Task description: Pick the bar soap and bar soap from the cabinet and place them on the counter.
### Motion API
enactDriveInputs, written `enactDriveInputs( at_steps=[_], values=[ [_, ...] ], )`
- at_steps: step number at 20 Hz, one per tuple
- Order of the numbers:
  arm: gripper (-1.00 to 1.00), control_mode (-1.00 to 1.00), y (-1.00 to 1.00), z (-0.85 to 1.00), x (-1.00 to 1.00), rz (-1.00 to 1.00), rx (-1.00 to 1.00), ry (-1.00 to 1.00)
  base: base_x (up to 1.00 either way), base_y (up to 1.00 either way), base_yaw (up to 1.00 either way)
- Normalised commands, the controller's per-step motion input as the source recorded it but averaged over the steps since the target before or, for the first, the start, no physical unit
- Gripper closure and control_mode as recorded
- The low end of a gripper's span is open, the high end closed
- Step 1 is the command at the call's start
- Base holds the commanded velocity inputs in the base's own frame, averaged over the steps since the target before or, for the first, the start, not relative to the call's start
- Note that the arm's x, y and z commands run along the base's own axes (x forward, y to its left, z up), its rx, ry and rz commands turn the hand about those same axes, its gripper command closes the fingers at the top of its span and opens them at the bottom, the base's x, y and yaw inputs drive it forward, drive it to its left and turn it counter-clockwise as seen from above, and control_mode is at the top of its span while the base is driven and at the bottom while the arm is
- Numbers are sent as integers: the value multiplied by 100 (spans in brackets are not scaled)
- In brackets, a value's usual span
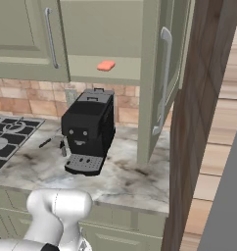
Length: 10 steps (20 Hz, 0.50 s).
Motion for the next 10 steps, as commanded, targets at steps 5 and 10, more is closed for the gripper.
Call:
enactDriveInputs(
  at_steps=[5, 10],
  values=[
    [-100, -100, 44, 0, 19, -5, 0, -10, 0, 0, 0],
    [-100, -100, 24, 0, 5, -9, 0, -2, 0, 0, 0]
  ],
)
